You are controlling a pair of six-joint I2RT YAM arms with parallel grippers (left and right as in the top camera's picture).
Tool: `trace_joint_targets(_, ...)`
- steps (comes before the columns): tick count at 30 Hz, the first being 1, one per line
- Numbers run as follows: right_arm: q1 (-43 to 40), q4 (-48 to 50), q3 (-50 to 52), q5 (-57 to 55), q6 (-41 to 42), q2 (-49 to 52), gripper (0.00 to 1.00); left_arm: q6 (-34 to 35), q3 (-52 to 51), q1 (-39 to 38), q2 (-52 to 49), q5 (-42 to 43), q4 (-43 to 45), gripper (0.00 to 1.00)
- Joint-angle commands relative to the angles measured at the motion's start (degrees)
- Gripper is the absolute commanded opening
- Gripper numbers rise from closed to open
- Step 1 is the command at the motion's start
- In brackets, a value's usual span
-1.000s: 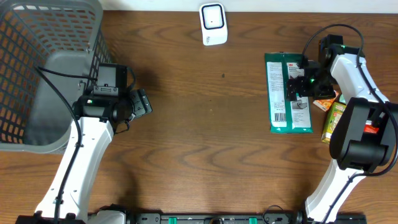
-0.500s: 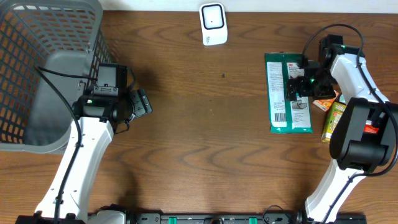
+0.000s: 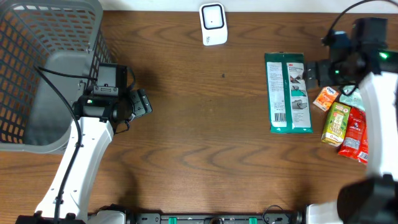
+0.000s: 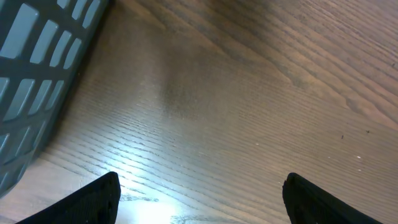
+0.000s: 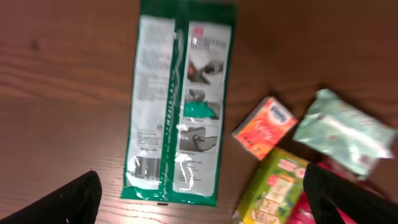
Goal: Scan the item barcode
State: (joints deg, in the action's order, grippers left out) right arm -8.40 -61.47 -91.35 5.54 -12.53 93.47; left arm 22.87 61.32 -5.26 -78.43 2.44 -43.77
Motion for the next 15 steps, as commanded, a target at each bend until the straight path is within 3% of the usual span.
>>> trace_joint_targets(1, 0.2, 0.0, -0.3, -0.1, 0.1, -6.2, 0.99, 0.1, 0.0, 0.2, 0.6, -0.5, -0.3, 0.84)
trace_joint_targets(15, 1.5, -0.1, -0.3, -0.1, 0.1, -23.2, 0.99, 0.1, 0.0, 0.2, 0.6, -0.5, -0.3, 0.85)
